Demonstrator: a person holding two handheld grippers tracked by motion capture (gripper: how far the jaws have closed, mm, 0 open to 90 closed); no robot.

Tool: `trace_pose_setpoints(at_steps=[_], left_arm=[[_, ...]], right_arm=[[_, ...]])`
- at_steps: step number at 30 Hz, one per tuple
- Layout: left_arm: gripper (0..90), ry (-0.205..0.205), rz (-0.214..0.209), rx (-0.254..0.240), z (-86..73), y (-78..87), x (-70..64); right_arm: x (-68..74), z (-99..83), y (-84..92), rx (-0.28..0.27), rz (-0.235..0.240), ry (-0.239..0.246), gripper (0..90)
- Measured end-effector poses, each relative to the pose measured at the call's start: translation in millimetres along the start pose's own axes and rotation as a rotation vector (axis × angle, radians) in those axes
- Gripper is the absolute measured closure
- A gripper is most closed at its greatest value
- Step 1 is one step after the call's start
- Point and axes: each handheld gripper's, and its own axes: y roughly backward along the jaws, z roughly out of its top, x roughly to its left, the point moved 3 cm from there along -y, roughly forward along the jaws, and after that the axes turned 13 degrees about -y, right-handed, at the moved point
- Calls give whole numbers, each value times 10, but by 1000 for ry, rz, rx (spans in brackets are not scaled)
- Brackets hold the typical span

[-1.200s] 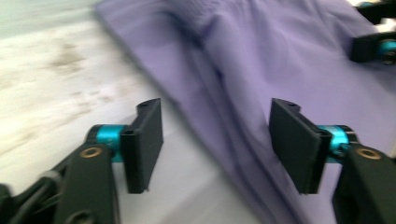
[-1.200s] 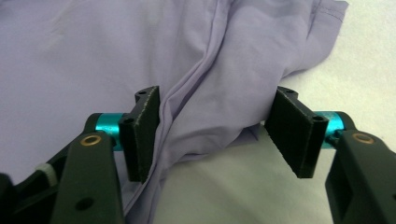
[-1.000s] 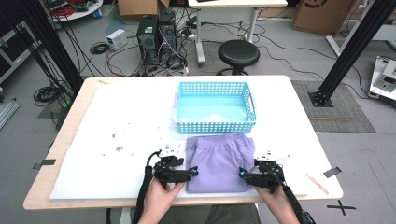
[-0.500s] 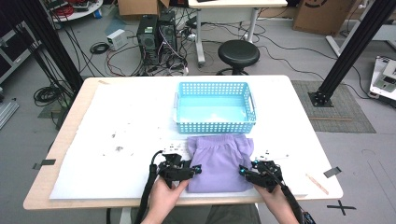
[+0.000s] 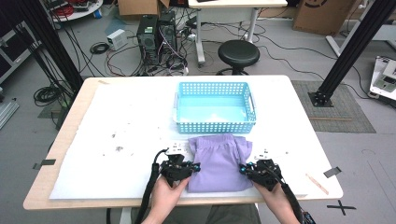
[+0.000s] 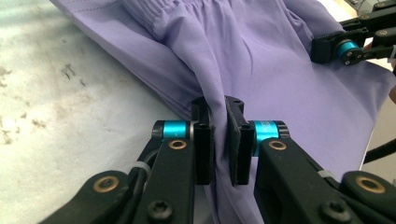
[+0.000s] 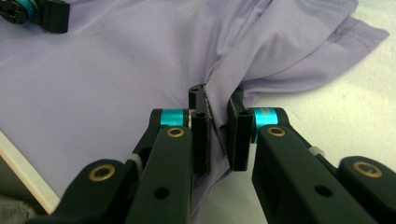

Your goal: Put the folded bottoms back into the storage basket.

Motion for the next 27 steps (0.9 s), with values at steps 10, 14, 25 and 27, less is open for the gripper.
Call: trace_pose_setpoints(at_steps=[10,14,25,27], left_arm=[[845,-41,-59,-93,174,215,-2],[845,-43,-76,-151,331,375,5],[845,-62,-48,-264,1022,748,253],[845,-74,-26,-278,1193,782,339]], right_arm=[[36,154,262,-94,100,-18,843],[96,273,413,-140,125,-8,843],[191,1014,657,-255,175,0,843],[186,1198,643,-271,168,4,842]])
